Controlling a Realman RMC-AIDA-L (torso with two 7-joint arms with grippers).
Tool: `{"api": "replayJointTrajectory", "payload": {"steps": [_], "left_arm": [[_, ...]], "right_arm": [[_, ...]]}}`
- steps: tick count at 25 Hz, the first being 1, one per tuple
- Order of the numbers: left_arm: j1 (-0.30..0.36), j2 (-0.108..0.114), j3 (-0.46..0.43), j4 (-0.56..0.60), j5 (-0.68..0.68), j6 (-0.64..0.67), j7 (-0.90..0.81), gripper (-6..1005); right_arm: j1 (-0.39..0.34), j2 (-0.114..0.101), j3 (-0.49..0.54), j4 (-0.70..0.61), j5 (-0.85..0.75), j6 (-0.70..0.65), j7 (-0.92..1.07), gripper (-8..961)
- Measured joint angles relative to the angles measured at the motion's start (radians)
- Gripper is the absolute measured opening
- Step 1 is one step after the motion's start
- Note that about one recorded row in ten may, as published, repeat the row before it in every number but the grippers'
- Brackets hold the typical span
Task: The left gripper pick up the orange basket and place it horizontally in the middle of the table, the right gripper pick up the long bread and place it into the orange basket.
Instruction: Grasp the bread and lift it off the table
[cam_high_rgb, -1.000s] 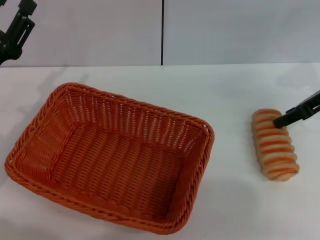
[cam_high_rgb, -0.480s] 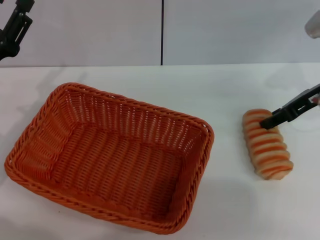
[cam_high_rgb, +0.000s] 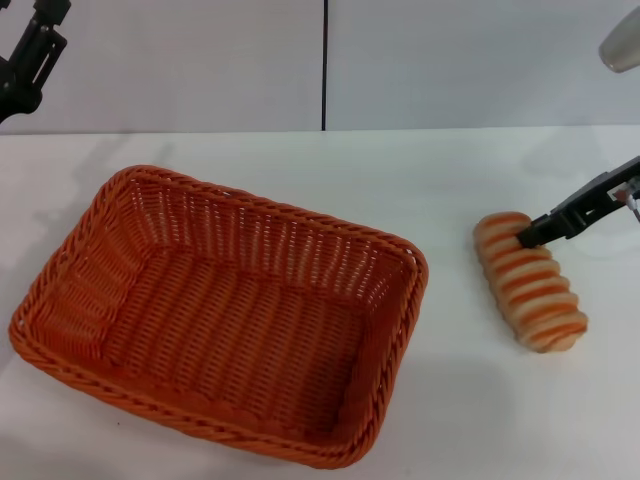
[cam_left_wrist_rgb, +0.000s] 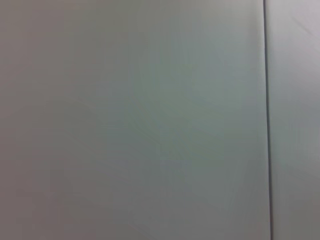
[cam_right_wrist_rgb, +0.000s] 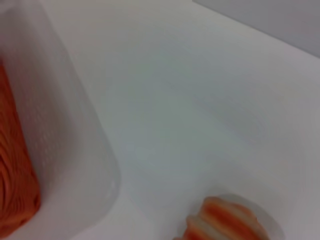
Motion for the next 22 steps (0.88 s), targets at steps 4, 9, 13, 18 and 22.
{"api": "replayJointTrajectory", "payload": {"steps": [4, 9, 13, 18, 22], "left_arm": [[0.002, 0.0, 0.0, -0.009, 0.0, -0.004, 0.0, 631], [0.002, 0.001, 0.0, -0.011, 0.0, -0.009, 0.0, 631], [0.0, 0.001, 0.0, -0.012, 0.0, -0.01, 0.0, 631], [-0.001, 0.001, 0.0, -0.012, 0.0, -0.01, 0.0, 632], [-0.001, 0.001, 0.0, -0.013, 0.0, -0.01, 0.0, 632]], "right_arm": [[-0.01, 0.008, -0.002, -0.021, 0.018, 0.0, -0.013, 209], [-0.011, 0.012, -0.004, -0.022, 0.023, -0.005, -0.028, 178], [-0.012, 0.016, 0.002, -0.02, 0.024, -0.008, -0.03, 163], [-0.012, 0.017, 0.002, -0.019, 0.024, -0.008, -0.03, 140], [-0.013, 0.017, 0.002, -0.019, 0.024, -0.008, -0.03, 109]]}}
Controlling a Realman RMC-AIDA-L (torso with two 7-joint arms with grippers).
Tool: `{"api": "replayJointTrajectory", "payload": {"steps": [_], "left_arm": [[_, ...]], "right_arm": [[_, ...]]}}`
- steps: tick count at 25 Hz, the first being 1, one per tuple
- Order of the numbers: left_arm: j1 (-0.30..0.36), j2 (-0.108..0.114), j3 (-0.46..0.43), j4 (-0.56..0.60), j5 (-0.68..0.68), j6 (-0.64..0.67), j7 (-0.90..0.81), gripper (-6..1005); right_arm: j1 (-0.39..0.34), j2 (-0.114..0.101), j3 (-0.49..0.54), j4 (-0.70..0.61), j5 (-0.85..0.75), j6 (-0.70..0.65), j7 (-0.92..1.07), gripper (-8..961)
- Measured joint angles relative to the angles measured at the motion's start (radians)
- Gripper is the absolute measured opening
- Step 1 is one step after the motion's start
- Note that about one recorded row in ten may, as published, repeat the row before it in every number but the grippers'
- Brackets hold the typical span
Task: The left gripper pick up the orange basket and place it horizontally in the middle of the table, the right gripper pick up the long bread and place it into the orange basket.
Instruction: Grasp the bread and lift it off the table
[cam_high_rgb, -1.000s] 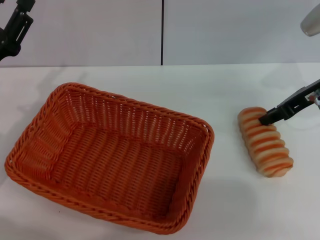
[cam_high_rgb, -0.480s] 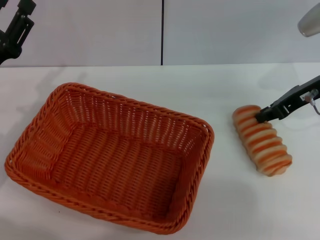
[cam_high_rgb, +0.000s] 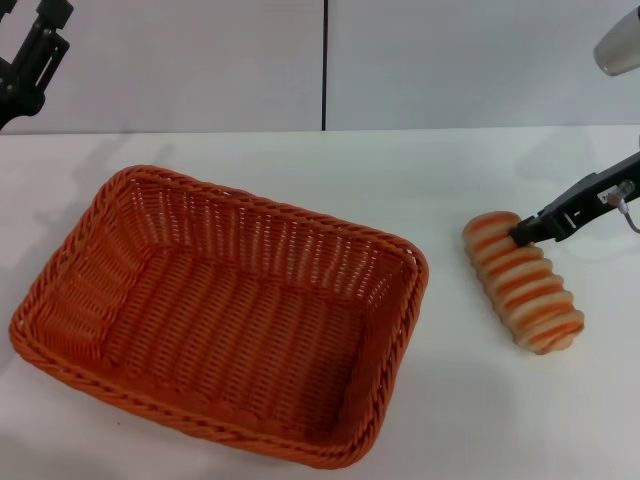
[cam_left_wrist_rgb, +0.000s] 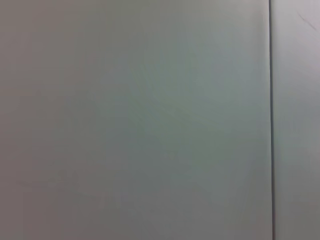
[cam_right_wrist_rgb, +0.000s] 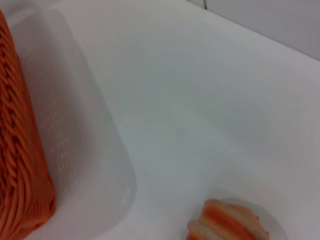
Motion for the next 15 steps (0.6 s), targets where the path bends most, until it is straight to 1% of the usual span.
{"api": "replayJointTrajectory", "payload": {"steps": [6, 8, 12, 15], "left_arm": [[0.001, -0.001, 0.0, -0.001, 0.0, 0.001, 0.0, 632], [0.003, -0.001, 0.0, -0.001, 0.0, 0.004, 0.0, 632], [0.003, -0.001, 0.0, -0.001, 0.0, 0.004, 0.0, 632], [0.006, -0.002, 0.0, -0.001, 0.0, 0.006, 0.0, 631]], "right_arm": [[-0.008, 0.0, 0.002, -0.004, 0.006, 0.0, 0.0, 66], [-0.013, 0.0, 0.003, -0.006, 0.017, 0.0, -0.002, 31], [-0.018, 0.0, 0.005, -0.008, 0.025, 0.0, -0.002, 29], [-0.042, -0.001, 0.005, -0.047, 0.071, -0.003, -0.002, 28]]}}
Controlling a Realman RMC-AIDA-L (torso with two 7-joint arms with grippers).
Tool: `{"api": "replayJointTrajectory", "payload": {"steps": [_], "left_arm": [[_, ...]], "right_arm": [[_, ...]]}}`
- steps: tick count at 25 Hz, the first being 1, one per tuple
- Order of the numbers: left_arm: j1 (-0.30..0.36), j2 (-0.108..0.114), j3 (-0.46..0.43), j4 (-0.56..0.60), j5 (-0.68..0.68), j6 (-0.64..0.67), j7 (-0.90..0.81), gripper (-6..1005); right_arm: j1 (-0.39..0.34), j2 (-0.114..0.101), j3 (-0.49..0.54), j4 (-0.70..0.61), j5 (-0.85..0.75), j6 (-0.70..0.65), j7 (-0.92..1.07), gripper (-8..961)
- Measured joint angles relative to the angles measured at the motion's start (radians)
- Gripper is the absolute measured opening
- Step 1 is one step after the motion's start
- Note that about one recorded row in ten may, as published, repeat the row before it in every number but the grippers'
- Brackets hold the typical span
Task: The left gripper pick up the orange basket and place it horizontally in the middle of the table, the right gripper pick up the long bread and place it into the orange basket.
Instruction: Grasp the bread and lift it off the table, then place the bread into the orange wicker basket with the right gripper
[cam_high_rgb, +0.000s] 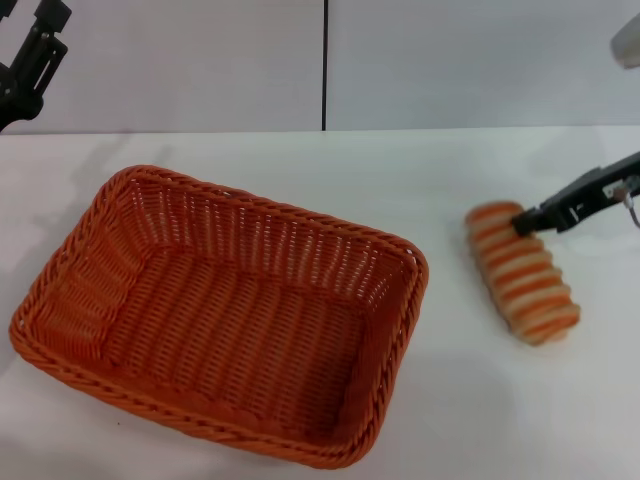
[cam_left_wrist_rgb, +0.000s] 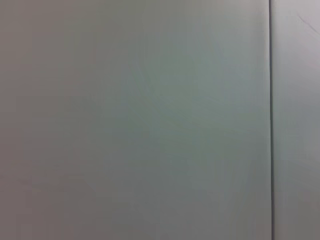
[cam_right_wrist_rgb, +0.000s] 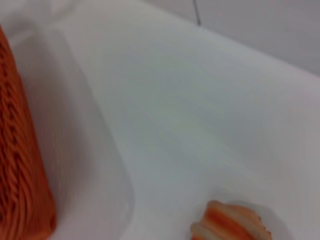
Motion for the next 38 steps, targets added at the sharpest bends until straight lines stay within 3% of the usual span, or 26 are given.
{"api": "replayJointTrajectory", "payload": {"steps": [2, 9, 13, 15, 18, 19, 22, 23, 24, 28, 38], "left_arm": [[0.002, 0.0, -0.001, 0.0, 0.0, 0.001, 0.0, 631], [0.003, 0.001, -0.003, 0.0, -0.001, 0.002, 0.0, 631], [0.001, 0.002, -0.003, 0.0, -0.002, 0.002, 0.0, 632], [-0.001, 0.002, -0.003, 0.0, -0.002, 0.002, 0.0, 632], [-0.004, 0.002, -0.003, 0.0, -0.002, 0.003, 0.0, 632], [-0.004, 0.002, -0.003, 0.0, -0.002, 0.003, 0.0, 632], [-0.005, 0.002, -0.003, 0.0, -0.002, 0.003, 0.0, 631], [-0.005, 0.002, -0.003, 0.0, -0.002, 0.003, 0.0, 631], [-0.005, 0.002, -0.003, 0.0, -0.002, 0.003, 0.0, 631], [-0.003, 0.002, -0.003, 0.0, -0.002, 0.001, -0.001, 631], [-0.008, 0.002, -0.003, 0.0, -0.002, -0.004, 0.0, 630]], "right_arm": [[-0.01, -0.001, 0.0, -0.016, 0.024, 0.0, 0.0, 27], [-0.094, -0.017, 0.001, -0.107, 0.35, -0.002, -0.044, 24], [-0.123, -0.004, -0.007, -0.168, 0.59, -0.043, -0.118, 21], [-0.122, -0.002, -0.008, -0.174, 0.634, -0.061, -0.136, 20], [-0.084, 0.02, -0.037, -0.184, 0.765, -0.153, -0.193, 19], [-0.084, 0.02, -0.037, -0.184, 0.765, -0.153, -0.193, 19], [-0.039, 0.042, -0.092, -0.186, 0.784, -0.182, -0.196, 18], [-0.013, 0.061, -0.141, -0.181, 0.786, -0.186, -0.2, 17], [-0.013, 0.061, -0.141, -0.181, 0.786, -0.186, -0.2, 24], [0.027, 0.087, -0.29, -0.137, 0.789, -0.167, -0.288, 52], [0.032, 0.089, -0.327, -0.088, 0.797, -0.119, -0.29, 122]]}}
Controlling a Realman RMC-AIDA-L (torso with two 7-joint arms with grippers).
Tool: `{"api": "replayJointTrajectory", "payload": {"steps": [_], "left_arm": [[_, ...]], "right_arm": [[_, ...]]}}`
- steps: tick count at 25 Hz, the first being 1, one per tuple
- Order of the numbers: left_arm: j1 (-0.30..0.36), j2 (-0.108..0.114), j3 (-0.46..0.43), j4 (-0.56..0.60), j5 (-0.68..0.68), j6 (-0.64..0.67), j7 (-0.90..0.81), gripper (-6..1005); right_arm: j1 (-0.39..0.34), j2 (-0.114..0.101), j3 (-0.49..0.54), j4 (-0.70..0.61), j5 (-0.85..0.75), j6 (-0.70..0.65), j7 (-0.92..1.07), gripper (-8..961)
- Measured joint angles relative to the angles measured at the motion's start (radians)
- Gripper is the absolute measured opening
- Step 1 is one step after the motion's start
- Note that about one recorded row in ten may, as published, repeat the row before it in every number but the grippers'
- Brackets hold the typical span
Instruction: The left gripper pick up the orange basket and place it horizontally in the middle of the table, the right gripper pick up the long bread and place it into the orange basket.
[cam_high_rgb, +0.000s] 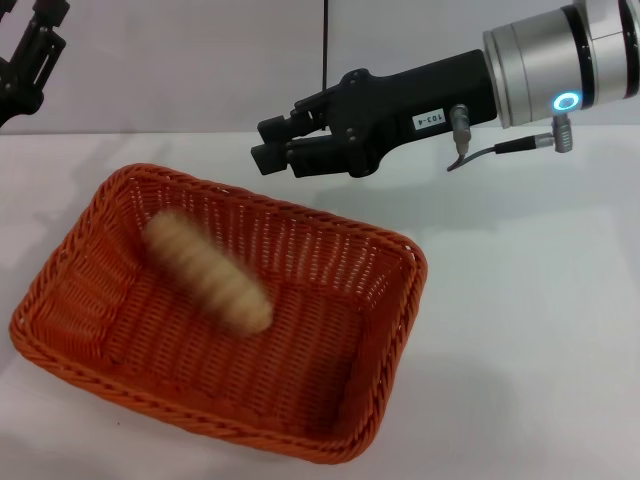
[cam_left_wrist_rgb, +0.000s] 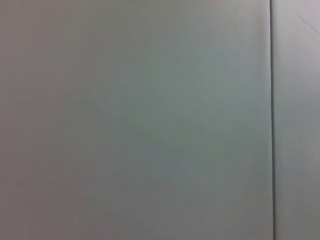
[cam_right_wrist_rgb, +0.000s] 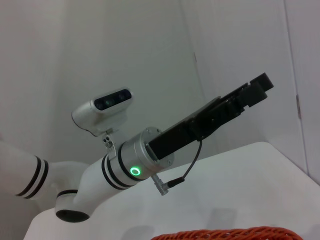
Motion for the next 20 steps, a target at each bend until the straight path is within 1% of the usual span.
{"api": "replayJointTrajectory", "payload": {"steps": [2, 4, 5, 6, 7, 8, 9, 10, 11, 12, 13, 14, 15, 16, 17, 19, 20], "left_arm": [[0.0, 0.0, 0.0, 0.001, 0.0, 0.0, 0.0, 627], [-0.002, -0.001, 0.0, 0.002, 0.0, 0.0, 0.001, 625], [-0.002, -0.001, 0.0, 0.002, -0.001, -0.001, 0.001, 612], [-0.002, -0.001, 0.0, 0.002, -0.001, -0.002, 0.001, 600], [-0.002, -0.001, -0.001, 0.002, -0.005, -0.002, 0.001, 587], [-0.002, -0.001, -0.001, 0.002, -0.007, -0.002, 0.001, 575], [-0.001, -0.002, -0.001, 0.002, -0.014, -0.002, 0.001, 562], [0.0, -0.001, -0.001, 0.002, -0.019, -0.002, 0.001, 562], [0.002, -0.002, -0.001, 0.002, -0.024, -0.002, 0.002, 562], [0.003, -0.002, -0.002, 0.001, -0.029, -0.002, 0.003, 562], [0.005, -0.002, -0.005, 0.001, -0.043, -0.002, 0.007, 562], [0.005, -0.002, -0.005, 0.001, -0.043, -0.002, 0.007, 563], [0.006, -0.002, -0.023, 0.001, -0.049, -0.002, 0.009, 563], [0.006, -0.002, -0.023, 0.001, -0.049, -0.002, 0.009, 563], [0.006, -0.002, -0.033, 0.001, -0.05, -0.003, 0.01, 563], [0.004, -0.002, -0.069, 0.001, -0.05, -0.006, 0.013, 563], [0.002, -0.002, -0.085, 0.001, -0.05, -0.009, 0.015, 563]], "right_arm": [[-0.004, 0.0, 0.002, -0.001, 0.0, 0.0, -0.002, 136], [-0.022, -0.001, 0.007, -0.016, 0.002, -0.002, -0.006, 221], [-0.057, 0.0, 0.015, -0.043, 0.021, -0.002, -0.018, 264], [-0.057, 0.0, 0.015, -0.043, 0.021, -0.002, -0.018, 306], [-0.078, 0.001, 0.02, -0.055, 0.039, -0.001, -0.03, 349], [-0.142, 0.001, 0.045, -0.064, 0.123, 0.0, -0.105, 387], [-0.142, 0.001, 0.045, -0.064, 0.123, 0.0, -0.105, 425], [-0.215, -0.001, 0.088, -0.057, 0.22, 0.001, -0.198, 463], [-0.215, -0.001, 0.088, -0.057, 0.22, 0.001, -0.198, 501], [-0.252, -0.002, 0.114, -0.045, 0.276, 0.001, -0.257, 539], [-0.322, -0.002, 0.18, -0.003, 0.374, 0.0, -0.371, 577], [-0.322, -0.002, 0.18, -0.003, 0.374, 0.0, -0.371, 577], [-0.383, -0.002, 0.255, 0.063, 0.477, -0.001, -0.504, 577], [-0.383, -0.002, 0.255, 0.063, 0.477, -0.001, -0.504, 577], [-0.405, -0.003, 0.289, 0.097, 0.515, -0.001, -0.567, 577], [-0.444, -0.003, 0.374, 0.184, 0.604, -0.001, -0.719, 577], [-0.468, -0.003, 0.458, 0.265, 0.682, -0.005, -0.862, 577]]}}
